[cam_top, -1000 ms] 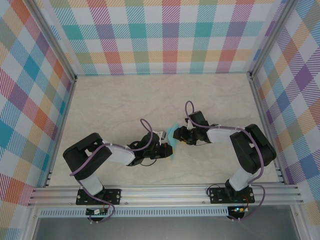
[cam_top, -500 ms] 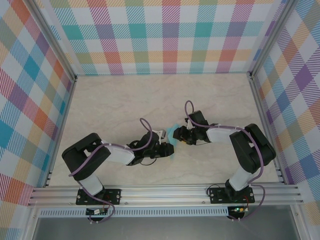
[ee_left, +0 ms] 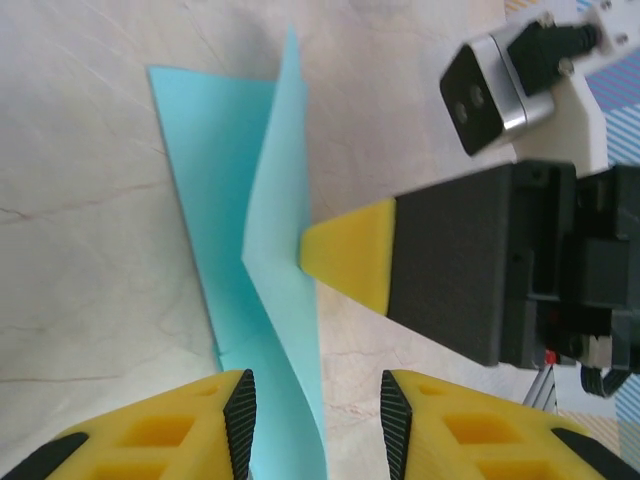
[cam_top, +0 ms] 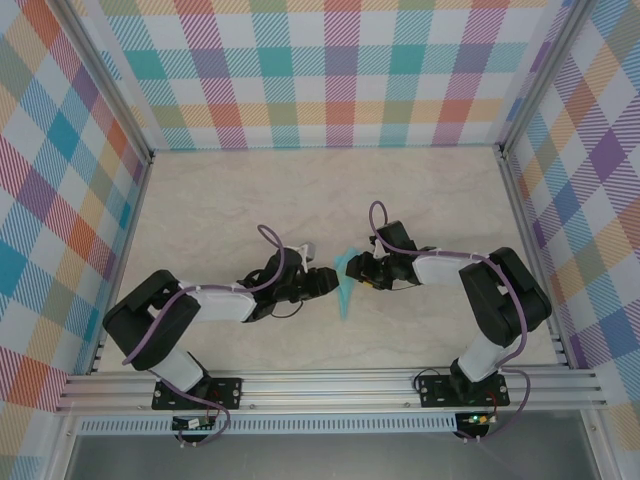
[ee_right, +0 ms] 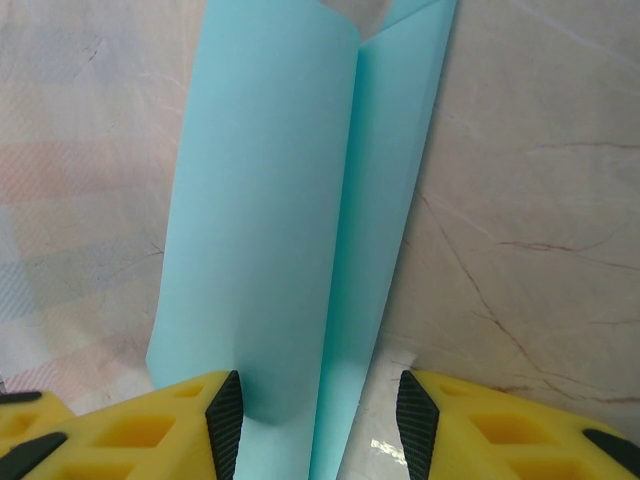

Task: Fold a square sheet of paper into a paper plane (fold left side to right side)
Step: Fold the wing for the fifth time at the center of the table.

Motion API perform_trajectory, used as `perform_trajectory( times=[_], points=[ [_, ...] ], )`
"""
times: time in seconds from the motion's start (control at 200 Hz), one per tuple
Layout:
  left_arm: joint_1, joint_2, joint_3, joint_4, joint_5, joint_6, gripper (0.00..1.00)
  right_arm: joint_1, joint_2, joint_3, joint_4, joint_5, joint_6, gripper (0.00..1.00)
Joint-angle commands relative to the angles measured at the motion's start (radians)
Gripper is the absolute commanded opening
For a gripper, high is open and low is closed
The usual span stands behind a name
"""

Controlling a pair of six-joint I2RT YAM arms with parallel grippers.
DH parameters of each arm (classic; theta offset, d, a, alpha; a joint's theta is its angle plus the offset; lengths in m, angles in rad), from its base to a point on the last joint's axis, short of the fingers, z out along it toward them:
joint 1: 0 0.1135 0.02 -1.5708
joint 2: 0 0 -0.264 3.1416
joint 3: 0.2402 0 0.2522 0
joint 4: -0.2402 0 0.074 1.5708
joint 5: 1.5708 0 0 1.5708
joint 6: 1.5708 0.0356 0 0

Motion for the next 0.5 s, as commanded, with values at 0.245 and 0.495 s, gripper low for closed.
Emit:
perform_trajectory(
  times=[0.245, 0.495],
  points=[
    [0.044, 0.104, 0.106, -0.019, 0.063, -0.001, 0.40, 0.009, 0.034, -0.003, -0.081, 0.049, -0.016, 0.48],
    [0.051, 0.166, 0.133, -0.016, 0.071, -0.003, 0.39, 0.009, 0.032, -0.003, -0.084, 0.048, -0.016, 0.48]
  ],
)
